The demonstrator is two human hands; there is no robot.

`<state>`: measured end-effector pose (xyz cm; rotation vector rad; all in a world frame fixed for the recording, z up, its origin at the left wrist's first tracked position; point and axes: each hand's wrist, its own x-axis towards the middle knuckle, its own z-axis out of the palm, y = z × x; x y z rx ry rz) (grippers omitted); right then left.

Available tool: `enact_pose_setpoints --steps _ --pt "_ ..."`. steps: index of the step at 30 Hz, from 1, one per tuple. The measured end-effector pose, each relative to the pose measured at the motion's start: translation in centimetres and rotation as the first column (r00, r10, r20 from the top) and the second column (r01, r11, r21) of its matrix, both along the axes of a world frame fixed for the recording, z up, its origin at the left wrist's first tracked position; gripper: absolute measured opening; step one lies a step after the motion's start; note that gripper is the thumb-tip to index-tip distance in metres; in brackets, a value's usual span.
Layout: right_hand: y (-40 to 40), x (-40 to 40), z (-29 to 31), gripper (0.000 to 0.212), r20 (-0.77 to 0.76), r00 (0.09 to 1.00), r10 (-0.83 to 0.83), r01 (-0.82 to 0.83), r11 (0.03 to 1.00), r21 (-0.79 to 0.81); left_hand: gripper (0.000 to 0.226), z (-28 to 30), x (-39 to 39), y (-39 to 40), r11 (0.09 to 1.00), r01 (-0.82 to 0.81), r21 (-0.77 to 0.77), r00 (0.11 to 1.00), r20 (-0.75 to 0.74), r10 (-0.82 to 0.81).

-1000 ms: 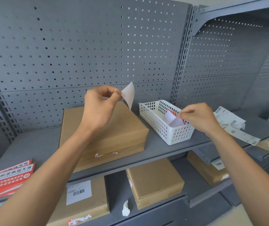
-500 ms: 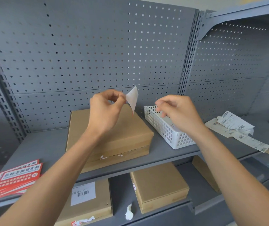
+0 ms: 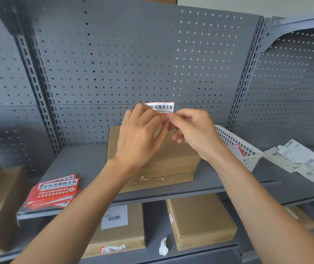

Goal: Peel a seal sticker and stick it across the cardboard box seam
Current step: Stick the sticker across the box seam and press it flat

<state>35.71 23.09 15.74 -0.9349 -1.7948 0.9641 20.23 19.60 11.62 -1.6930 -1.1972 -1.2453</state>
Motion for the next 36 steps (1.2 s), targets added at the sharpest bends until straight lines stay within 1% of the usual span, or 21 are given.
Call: enact_pose_setpoints --steps 2,4,6,8,11,14,16,17,20,25,29,32,36 --pt "-0.3 -0.1 0.0 0.017 0.001 1.0 0.0 0.0 1.0 0.001 0.011 -0.2 -0.2 -0.3 1.0 0.001 -0.01 1.0 -0.012 -0.001" --pt "-0.6 0.0 0.0 0.017 0.006 1.0 -0.012 0.012 1.0 0.02 0.013 -0.3 -0.4 -0.9 0.999 0.021 -0.025 1.0 0.014 -0.021" --pt "-0.9 0.3 -0.1 0.017 0.019 1.0 -0.025 0.024 0.999 0.045 0.015 -0.3 -0.5 -1.8 0.995 0.086 -0.04 0.987 0.142 -0.08" --pt "-1.2 0.9 -0.1 0.017 0.025 0.999 -0.029 0.028 0.998 0.058 0.013 -0.1 -0.8 -3.0 0.989 0.139 -0.053 0.941 0.319 -0.115" --pt "-1.9 1.9 -0.1 0.018 0.025 1.0 -0.015 0.013 0.998 0.068 0.013 -0.2 -1.4 -4.1 0.978 0.169 -0.122 0.83 0.553 -0.074" --pt "-2.8 2.5 -0.1 0.019 0.032 0.999 0.005 -0.008 0.997 0.074 0.015 -0.3 -1.9 -4.5 0.938 0.308 -0.158 0.662 0.744 -0.092" --pt "-3.2 2.7 -0.1 0.019 0.04 0.999 0.018 -0.021 0.997 0.08 0.01 -0.3 -1.9 -4.8 0.9 0.409 -0.151 0.572 0.811 -0.124" --pt "-3.4 2.7 -0.1 0.02 0.043 0.999 0.022 -0.025 0.996 0.081 0.008 -0.3 -1.7 -5.0 0.883 0.445 -0.147 0.546 0.826 -0.138" --pt "-3.9 2.8 -0.3 0.019 0.061 0.998 0.028 -0.032 0.996 0.079 0.011 -0.5 -1.4 -5.7 0.867 0.48 -0.135 0.517 0.842 -0.155" --pt "-4.6 3.4 -1.0 0.019 0.093 0.995 0.046 -0.052 0.997 0.062 0.014 -0.8 -1.3 -7.0 0.822 0.558 -0.113 0.421 0.892 -0.164" --pt "-4.9 3.7 -2.1 0.016 0.074 0.995 0.063 -0.066 0.997 0.029 0.013 -1.5 -1.3 -7.9 0.81 0.569 -0.14 0.421 0.896 -0.14" --pt "-4.9 3.8 -2.9 0.013 0.037 0.997 0.073 -0.072 0.997 -0.022 0.013 -2.2 -1.3 -8.5 0.806 0.568 -0.166 0.427 0.896 -0.117" --pt "-5.1 3.9 -3.6 0.009 -0.018 0.998 0.064 -0.064 0.997 -0.046 0.015 -2.5 -1.4 -9.1 0.813 0.551 -0.191 0.441 0.893 -0.089"
